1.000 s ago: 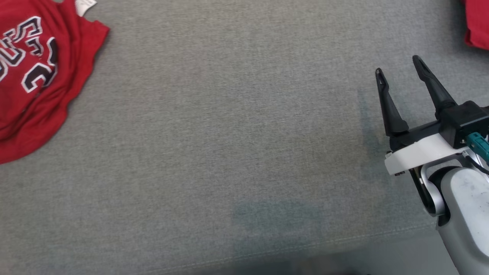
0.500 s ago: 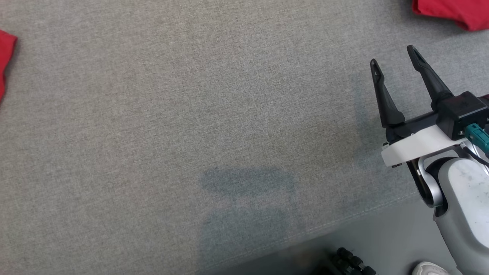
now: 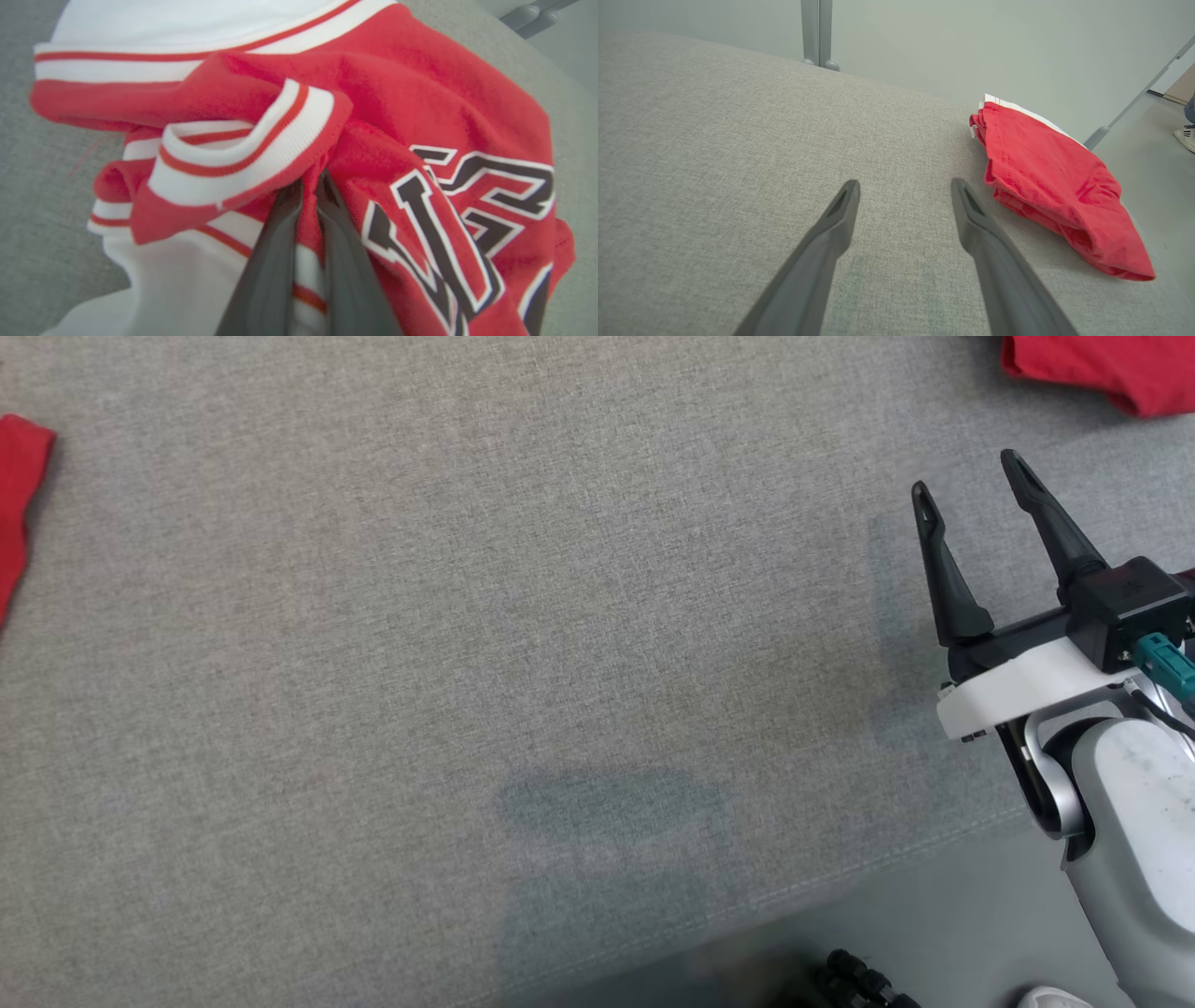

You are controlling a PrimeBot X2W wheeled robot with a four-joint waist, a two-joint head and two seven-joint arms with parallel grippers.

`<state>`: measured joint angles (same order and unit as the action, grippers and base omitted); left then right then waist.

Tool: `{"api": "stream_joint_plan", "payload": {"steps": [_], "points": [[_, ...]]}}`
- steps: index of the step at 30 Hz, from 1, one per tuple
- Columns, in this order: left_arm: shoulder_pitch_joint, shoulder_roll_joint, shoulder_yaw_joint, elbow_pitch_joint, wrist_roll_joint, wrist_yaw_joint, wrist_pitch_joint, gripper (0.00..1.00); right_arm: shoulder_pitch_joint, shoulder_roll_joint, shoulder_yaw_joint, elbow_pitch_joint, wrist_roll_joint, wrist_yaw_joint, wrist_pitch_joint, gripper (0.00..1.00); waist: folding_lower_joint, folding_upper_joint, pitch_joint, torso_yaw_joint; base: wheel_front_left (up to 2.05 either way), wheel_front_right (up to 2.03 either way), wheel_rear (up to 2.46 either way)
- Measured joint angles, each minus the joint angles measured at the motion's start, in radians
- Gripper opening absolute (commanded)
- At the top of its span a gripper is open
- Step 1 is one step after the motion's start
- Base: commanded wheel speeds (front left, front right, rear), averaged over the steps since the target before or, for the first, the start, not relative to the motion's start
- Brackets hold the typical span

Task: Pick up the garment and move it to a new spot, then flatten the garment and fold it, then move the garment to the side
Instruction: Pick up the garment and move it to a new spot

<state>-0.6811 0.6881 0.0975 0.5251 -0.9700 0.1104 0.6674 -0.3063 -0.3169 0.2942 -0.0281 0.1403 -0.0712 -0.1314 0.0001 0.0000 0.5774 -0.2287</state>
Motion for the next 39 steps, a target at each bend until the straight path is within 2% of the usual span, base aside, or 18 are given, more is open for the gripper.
{"api": "stream_joint_plan", "payload": {"steps": [8, 13, 21, 27, 31, 36, 39], "points": [[-0.120, -0.074, -0.115, -0.138, -0.002, -0.131, 0.002, 0.00, -0.015, -0.002, 0.008, 0.038, 0.000, 0.010, -0.018, 1.00, 0.0000, 0.0000, -0.055, 0.037, 0.00, 0.00, 0.00], [-0.128, -0.176, -0.244, -0.206, -0.003, -0.218, 0.035, 0.00, -0.015, 0.016, 0.032, 0.080, 0.001, 0.021, -0.028, 1.00, 0.0000, 0.0000, -0.106, 0.064, 0.00, 0.00, 0.00], [-0.096, -0.299, -0.441, -0.341, -0.010, -0.233, 0.114, 0.00, -0.013, 0.051, 0.069, 0.138, 0.016, 0.036, -0.040, 1.00, -0.0001, 0.0000, -0.211, 0.090, 0.00, 0.00, 0.00], [-0.088, -0.393, -0.540, -0.450, -0.080, -0.233, 0.191, 0.00, -0.010, 0.093, 0.104, 0.162, 0.033, 0.049, -0.046, 1.00, -0.0001, 0.0000, -0.284, 0.079, 0.00, 0.00, 0.00], [-0.088, -0.438, -0.595, -0.508, -0.103, -0.233, 0.236, 0.00, -0.004, 0.112, 0.115, 0.174, 0.037, 0.053, -0.050, 1.00, -0.0002, 0.0000, -0.312, 0.045, 0.00, 0.00, 0.00], [-0.088, -0.493, -0.619, -0.537, -0.124, -0.232, 0.247, 0.00, 0.007, 0.130, 0.121, 0.189, 0.044, 0.053, -0.057, 1.00, -0.0002, 0.0000, -0.331, -0.015, 0.00, 0.00, 0.00], [-0.088, -0.521, -0.621, -0.544, -0.125, -0.212, 0.247, 0.00, 0.008, 0.143, 0.125, 0.192, 0.046, 0.053, -0.062, 1.00, -0.0002, 0.0000, -0.338, -0.053, 0.00, 0.00, 0.00]]}}
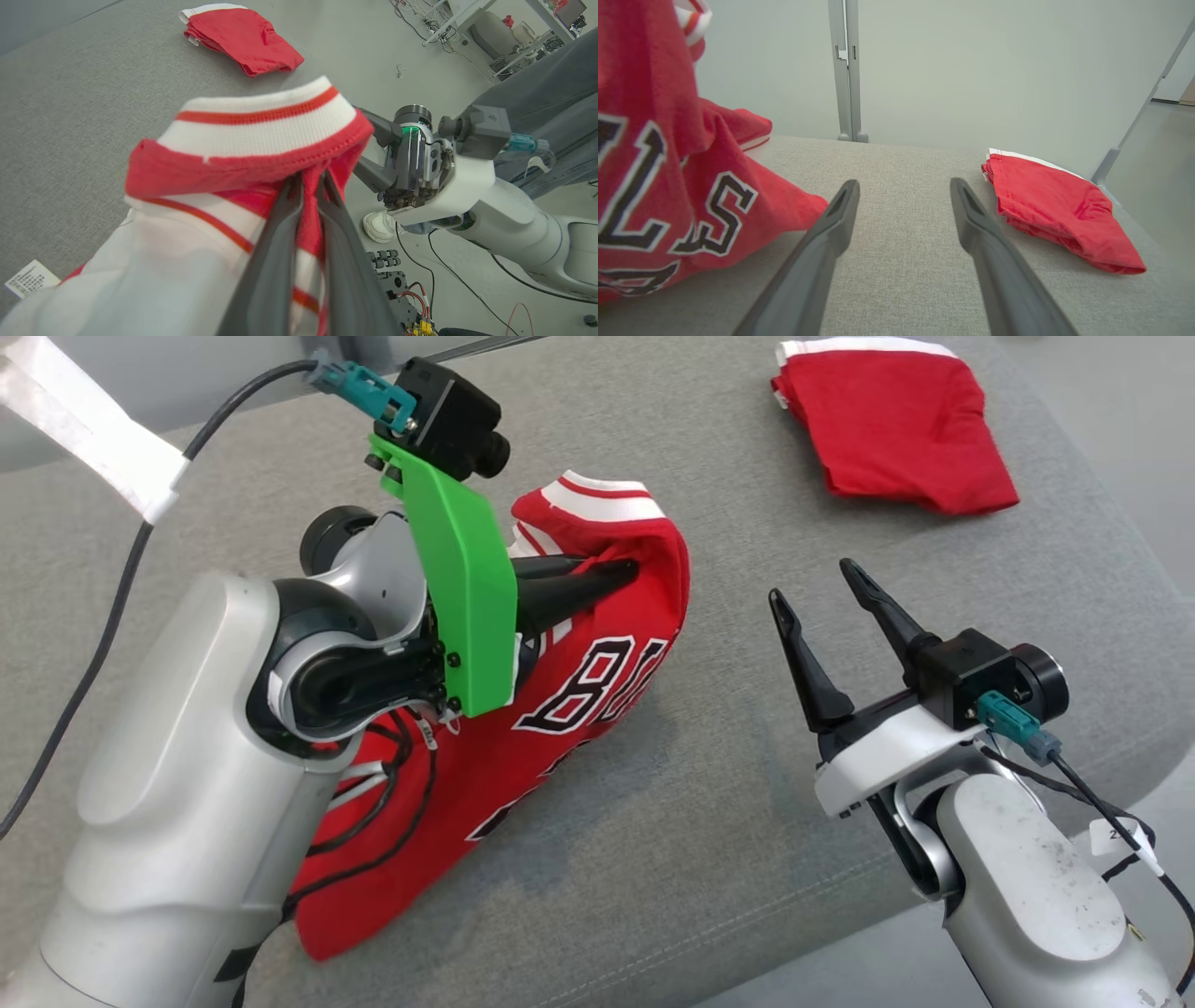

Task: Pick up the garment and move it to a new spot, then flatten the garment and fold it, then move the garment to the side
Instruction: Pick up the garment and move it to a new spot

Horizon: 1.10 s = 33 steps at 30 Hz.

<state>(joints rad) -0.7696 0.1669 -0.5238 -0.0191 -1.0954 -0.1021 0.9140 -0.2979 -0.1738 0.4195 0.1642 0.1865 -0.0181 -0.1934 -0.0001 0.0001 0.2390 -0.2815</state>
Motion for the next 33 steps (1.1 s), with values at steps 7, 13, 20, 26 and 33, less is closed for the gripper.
{"api": "stream_joint_plan", "payload": {"steps": [7, 13, 20, 26, 33], "points": [[-0.001, -0.039, -0.034, -0.023, -0.002, 0.032, 0.015, 0.00, 0.012, 0.016, 0.001, 0.018, 0.008, -0.001, -0.012, 1.00, 0.0000, 0.0000, -0.005, -0.097, 0.00, 0.00, 0.00], [-0.001, -0.057, -0.071, -0.029, -0.012, 0.036, 0.046, 0.00, 0.020, 0.007, -0.018, 0.029, 0.008, -0.002, -0.019, 1.00, 0.0000, 0.0000, 0.000, -0.143, 0.00, 0.00, 0.00], [0.002, -0.074, -0.095, -0.067, -0.073, 0.040, 0.081, 0.00, 0.020, -0.027, -0.032, 0.032, 0.008, -0.010, -0.026, 1.00, 0.0000, 0.0000, -0.007, -0.126, 0.00, 0.00, 0.00], [0.019, -0.079, -0.113, -0.112, -0.098, 0.042, 0.118, 0.00, 0.019, -0.063, -0.020, 0.032, 0.007, 0.021, -0.026, 1.00, 0.0000, 0.0000, -0.019, -0.091, 0.00, 0.00, 0.00], [0.040, -0.069, -0.112, -0.145, -0.100, 0.060, 0.131, 0.00, 0.012, -0.095, 0.021, 0.030, 0.009, 0.102, 0.005, 1.00, 0.0000, 0.0000, -0.029, -0.040, 0.00, 0.00, 0.00]]}}
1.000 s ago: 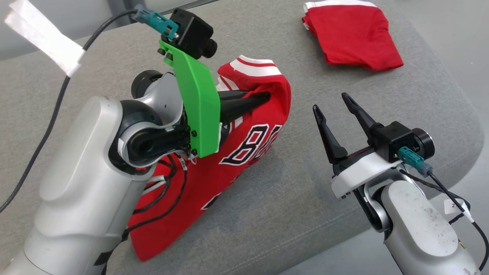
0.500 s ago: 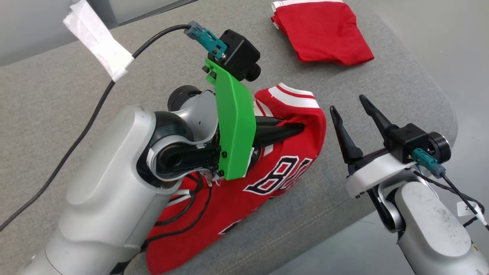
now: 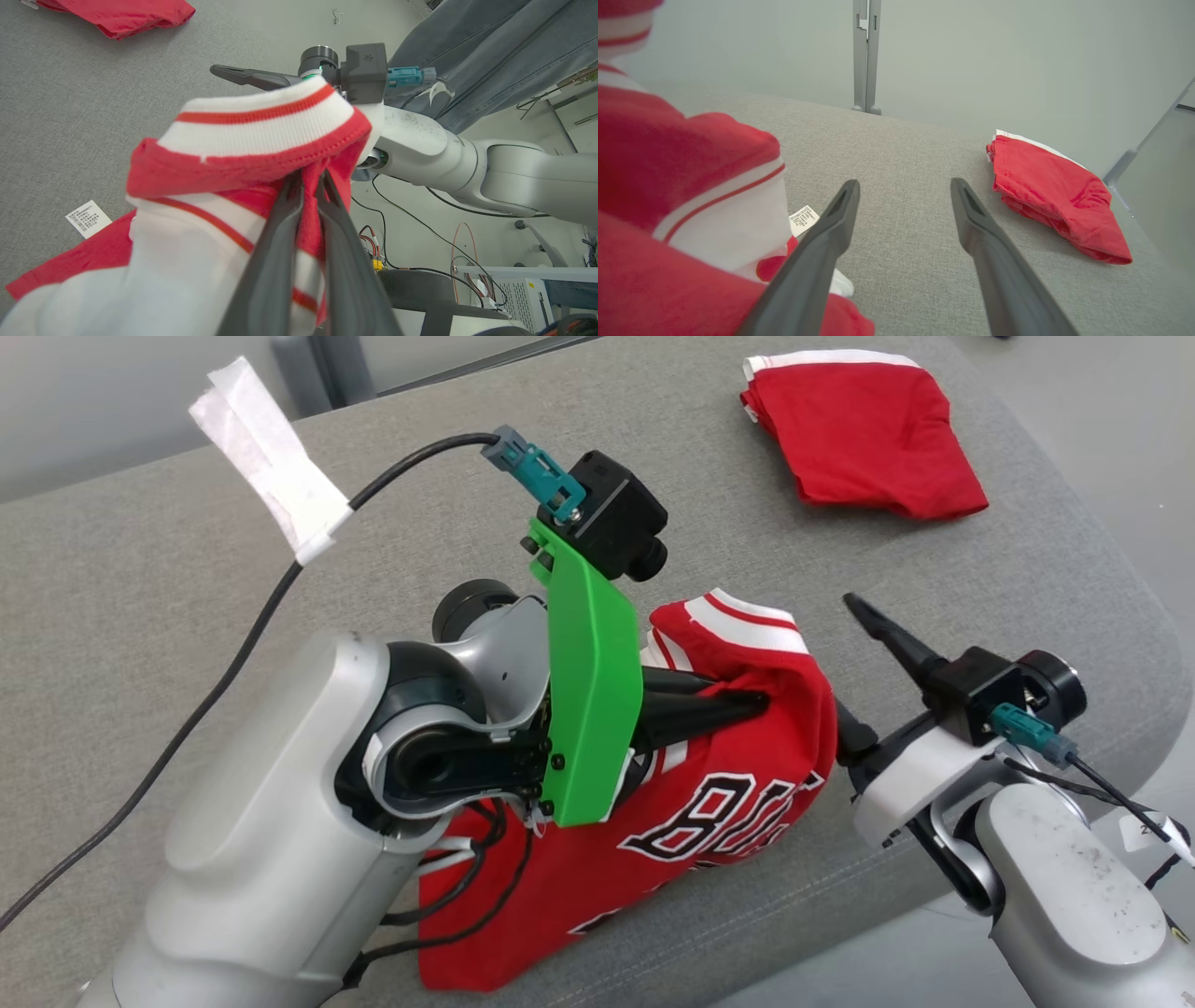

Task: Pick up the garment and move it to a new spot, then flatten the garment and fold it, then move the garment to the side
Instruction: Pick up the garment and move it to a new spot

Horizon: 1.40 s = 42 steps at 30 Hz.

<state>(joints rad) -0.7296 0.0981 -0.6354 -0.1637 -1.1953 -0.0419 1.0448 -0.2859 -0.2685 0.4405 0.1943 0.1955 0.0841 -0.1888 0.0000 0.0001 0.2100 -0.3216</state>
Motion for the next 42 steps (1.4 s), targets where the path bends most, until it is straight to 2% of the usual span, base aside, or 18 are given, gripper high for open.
{"api": "stream_joint_plan", "payload": {"steps": [3, 8, 14, 19, 28, 35, 37, 42], "points": [[0.009, 0.012, 0.002, -0.018, -0.020, 0.010, 0.011, 0.00, -0.005, -0.009, 0.043, -0.001, 0.021, 0.031, 0.033, 1.00, 0.0000, 0.0000, -0.002, 0.022, 0.00, 0.00, 0.00], [0.014, 0.020, 0.015, -0.044, -0.026, 0.012, 0.010, 0.00, -0.036, -0.050, 0.065, -0.005, 0.027, 0.032, 0.068, 1.00, 0.0000, 0.0000, -0.005, 0.055, 0.00, 0.00, 0.00], [0.023, 0.049, 0.043, -0.048, -0.018, 0.012, -0.007, 0.00, -0.062, -0.056, 0.077, -0.022, 0.043, 0.033, 0.085, 1.00, 0.0000, 0.0000, -0.011, 0.086, 0.00, 0.00, 0.00], [0.024, 0.102, 0.101, -0.030, 0.053, 0.012, -0.050, 0.00, -0.074, -0.064, 0.088, -0.034, 0.052, 0.033, 0.094, 1.00, 0.0000, 0.0000, -0.024, 0.099, 0.00, 0.00, 0.00], [-0.018, 0.214, 0.283, 0.077, 0.195, 0.037, -0.178, 0.00, -0.083, -0.070, 0.112, -0.057, 0.064, 0.039, 0.102, 1.00, 0.0000, 0.0000, -0.042, 0.101, 0.00, 0.00, 0.00], [-0.078, 0.323, 0.317, 0.150, 0.365, 0.044, -0.245, 0.00, -0.086, -0.071, 0.134, -0.066, 0.087, 0.040, 0.108, 1.00, 0.0000, 0.0000, -0.046, 0.081, 0.00, 0.00, 0.00], [-0.110, 0.336, 0.318, 0.153, 0.405, 0.046, -0.264, 0.00, -0.086, -0.075, 0.135, -0.069, 0.091, 0.040, 0.112, 1.00, 0.0000, 0.0000, -0.047, 0.076, 0.00, 0.00, 0.00], [-0.152, 0.313, 0.321, 0.182, 0.415, 0.077, -0.294, 0.00, -0.086, -0.077, 0.138, -0.076, 0.100, 0.040, 0.112, 1.00, 0.0000, 0.0000, -0.044, 0.062, 0.00, 0.00, 0.00]]}}
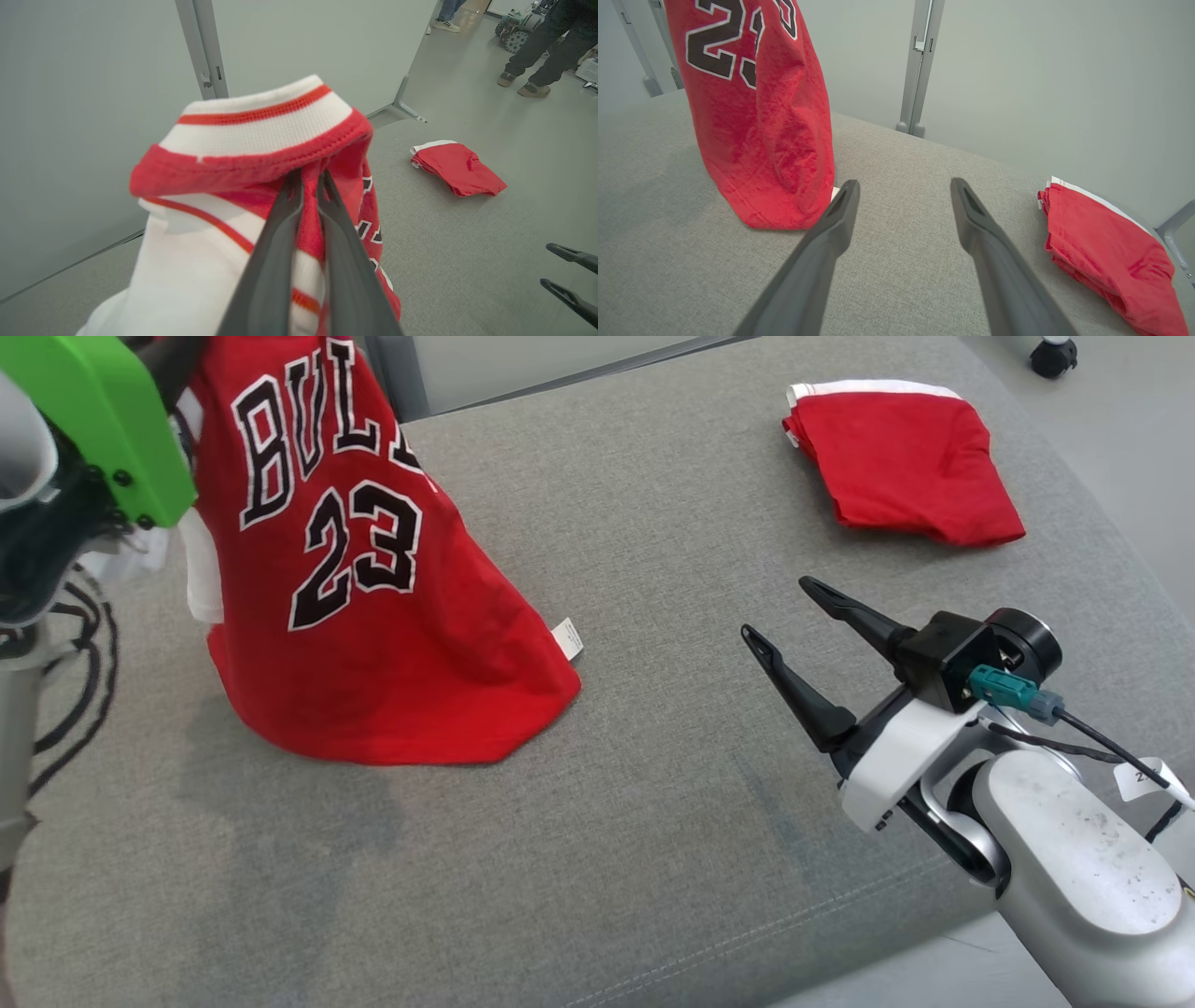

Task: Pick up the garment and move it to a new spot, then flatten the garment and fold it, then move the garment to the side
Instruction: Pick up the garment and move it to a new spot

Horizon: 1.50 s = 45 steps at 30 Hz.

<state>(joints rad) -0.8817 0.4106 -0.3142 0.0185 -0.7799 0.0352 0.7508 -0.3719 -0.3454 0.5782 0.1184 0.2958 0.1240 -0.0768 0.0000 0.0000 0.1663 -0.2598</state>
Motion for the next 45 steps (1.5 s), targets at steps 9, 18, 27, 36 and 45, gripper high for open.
{"api": "stream_joint_plan", "payload": {"steps": [9, 18, 27, 36, 45], "points": [[0.003, -0.142, -0.083, 0.001, -0.108, -0.066, -0.021, 0.00, 0.000, 0.003, 0.004, -0.005, 0.013, 0.001, 0.000, 1.00, 0.0000, 0.0000, 0.017, -0.031, 0.00, 0.00, 0.00], [0.048, -0.183, -0.182, 0.005, -0.167, -0.140, -0.004, 0.00, 0.000, 0.006, 0.003, -0.013, 0.016, 0.001, -0.002, 1.00, 0.0000, 0.0000, 0.047, -0.052, 0.00, 0.00, 0.00], [0.168, -0.032, -0.258, 0.118, -0.191, -0.147, 0.150, 0.00, 0.001, 0.003, -0.012, -0.013, 0.022, -0.002, -0.011, 1.00, 0.0000, 0.0000, 0.079, -0.064, 0.00, 0.00, 0.00], [0.239, -0.055, -0.254, 0.064, -0.312, -0.150, 0.194, 0.00, 0.028, -0.034, -0.031, 0.003, 0.023, -0.011, -0.011, 1.00, 0.0000, 0.0000, 0.082, -0.029, 0.00, 0.00, 0.00], [0.251, -0.053, -0.242, -0.077, -0.306, -0.158, 0.138, 0.00, 0.033, -0.049, -0.032, 0.007, 0.023, -0.020, -0.009, 1.00, 0.0000, 0.0000, 0.062, 0.044, 0.00, 0.00, 0.00]]}}
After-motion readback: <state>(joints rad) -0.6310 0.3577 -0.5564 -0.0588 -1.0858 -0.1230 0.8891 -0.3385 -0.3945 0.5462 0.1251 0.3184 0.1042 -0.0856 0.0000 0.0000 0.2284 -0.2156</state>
